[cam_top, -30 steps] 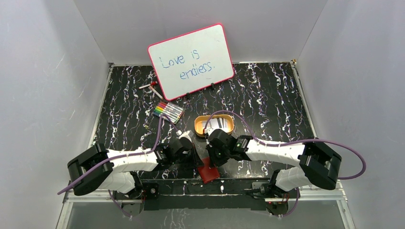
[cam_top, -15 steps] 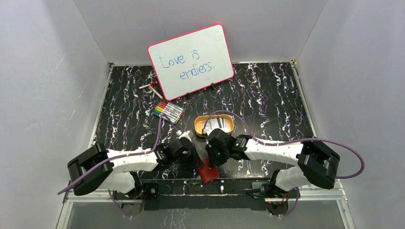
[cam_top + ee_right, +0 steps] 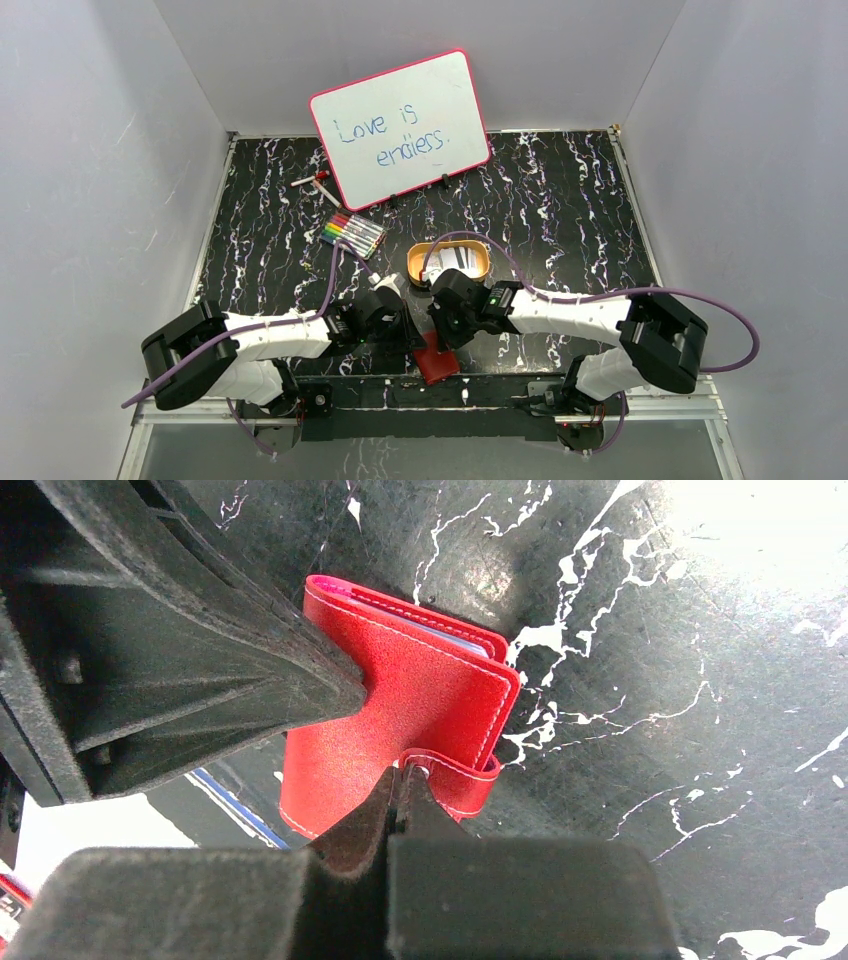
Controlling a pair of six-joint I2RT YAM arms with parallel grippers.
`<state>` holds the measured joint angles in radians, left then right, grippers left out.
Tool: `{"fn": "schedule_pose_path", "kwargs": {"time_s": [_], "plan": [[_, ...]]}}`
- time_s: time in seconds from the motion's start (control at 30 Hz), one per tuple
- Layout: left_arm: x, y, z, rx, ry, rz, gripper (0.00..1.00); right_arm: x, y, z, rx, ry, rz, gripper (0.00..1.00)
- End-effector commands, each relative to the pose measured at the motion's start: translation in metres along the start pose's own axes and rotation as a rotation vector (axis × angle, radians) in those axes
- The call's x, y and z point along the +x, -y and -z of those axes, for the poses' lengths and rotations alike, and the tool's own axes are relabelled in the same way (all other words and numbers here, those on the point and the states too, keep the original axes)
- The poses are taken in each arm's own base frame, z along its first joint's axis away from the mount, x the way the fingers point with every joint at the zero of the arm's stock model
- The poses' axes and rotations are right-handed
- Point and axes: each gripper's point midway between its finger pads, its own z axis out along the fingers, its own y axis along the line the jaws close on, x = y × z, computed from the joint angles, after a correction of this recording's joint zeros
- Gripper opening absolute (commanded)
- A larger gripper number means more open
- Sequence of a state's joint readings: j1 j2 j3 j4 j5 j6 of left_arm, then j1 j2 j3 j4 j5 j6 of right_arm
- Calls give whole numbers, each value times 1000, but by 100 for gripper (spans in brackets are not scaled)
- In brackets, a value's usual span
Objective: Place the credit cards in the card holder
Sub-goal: Close the card holder at the center of the board.
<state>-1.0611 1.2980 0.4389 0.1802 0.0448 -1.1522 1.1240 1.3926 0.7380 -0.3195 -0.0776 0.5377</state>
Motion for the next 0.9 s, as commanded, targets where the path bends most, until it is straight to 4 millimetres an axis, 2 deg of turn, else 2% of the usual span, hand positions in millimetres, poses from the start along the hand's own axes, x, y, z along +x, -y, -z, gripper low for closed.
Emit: {"fn": "schedule_pose_path", "kwargs": {"time_s": [0.0, 0.37, 0.87], "plan": [[7, -25, -3, -95, -26, -3, 0, 6, -10, -3, -17, -38, 40, 0], [8, -27, -4, -97, -31, 4, 0, 6, -13, 1, -13, -40, 53, 0], [9, -27, -4, -97, -34, 7, 0, -5, -13, 12, 5, 23, 42, 0]]}}
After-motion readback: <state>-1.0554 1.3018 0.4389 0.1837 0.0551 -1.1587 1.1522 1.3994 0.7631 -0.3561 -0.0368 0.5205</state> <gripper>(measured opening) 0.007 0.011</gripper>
